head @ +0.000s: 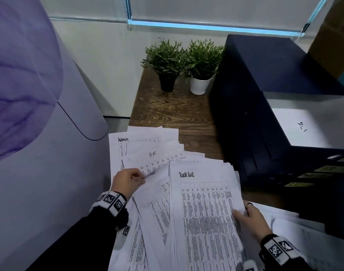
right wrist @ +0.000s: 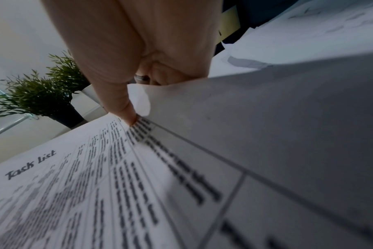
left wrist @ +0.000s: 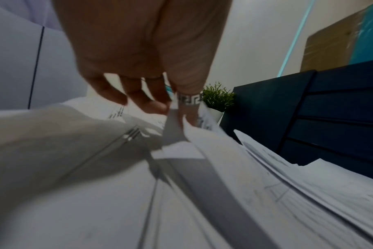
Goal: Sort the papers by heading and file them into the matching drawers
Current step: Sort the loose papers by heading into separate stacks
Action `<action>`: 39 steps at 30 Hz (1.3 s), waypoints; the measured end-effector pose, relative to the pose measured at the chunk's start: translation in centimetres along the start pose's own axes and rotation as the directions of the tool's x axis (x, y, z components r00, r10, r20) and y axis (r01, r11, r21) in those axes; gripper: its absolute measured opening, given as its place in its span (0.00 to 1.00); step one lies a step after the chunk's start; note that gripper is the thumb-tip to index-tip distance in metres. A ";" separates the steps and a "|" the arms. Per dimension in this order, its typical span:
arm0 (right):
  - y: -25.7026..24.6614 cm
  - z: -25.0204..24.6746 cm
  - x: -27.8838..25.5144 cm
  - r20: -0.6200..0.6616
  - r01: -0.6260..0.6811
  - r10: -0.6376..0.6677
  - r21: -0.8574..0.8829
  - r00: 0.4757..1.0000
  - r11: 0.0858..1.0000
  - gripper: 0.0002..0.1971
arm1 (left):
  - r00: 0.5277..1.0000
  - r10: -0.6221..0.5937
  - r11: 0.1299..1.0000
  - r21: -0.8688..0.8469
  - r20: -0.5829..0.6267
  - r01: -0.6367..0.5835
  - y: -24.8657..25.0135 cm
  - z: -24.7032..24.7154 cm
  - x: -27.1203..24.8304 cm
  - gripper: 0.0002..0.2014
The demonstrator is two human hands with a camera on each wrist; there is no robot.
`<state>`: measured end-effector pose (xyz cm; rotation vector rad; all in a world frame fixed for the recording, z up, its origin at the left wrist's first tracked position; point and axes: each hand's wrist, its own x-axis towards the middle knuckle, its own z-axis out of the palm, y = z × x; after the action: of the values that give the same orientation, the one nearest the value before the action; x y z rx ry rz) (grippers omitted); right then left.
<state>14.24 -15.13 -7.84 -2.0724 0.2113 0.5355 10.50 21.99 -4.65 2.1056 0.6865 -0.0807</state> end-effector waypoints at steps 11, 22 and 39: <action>0.7 0.3 0.2 -0.015 -0.034 0.033 -0.032 0.999 0.999 0.16 | 0.965 -0.068 0.794 -0.571 0.254 0.207 -2.1 1.0 -2.9 0.12; -0.8 0.0 -2.3 -0.058 0.072 -0.066 0.105 0.996 0.992 0.10 | 0.906 -0.028 0.829 -0.516 -0.423 -0.216 3.6 -4.9 -1.5 0.13; -16.7 -5.9 -11.6 -0.044 0.468 -0.588 0.654 0.808 0.594 0.44 | 0.781 0.428 0.622 -0.478 -0.456 -0.620 17.8 -14.0 -14.0 0.20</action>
<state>11.61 -11.89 12.92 -1.2919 -0.3088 0.2138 4.90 18.71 21.23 1.5975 0.1669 0.7292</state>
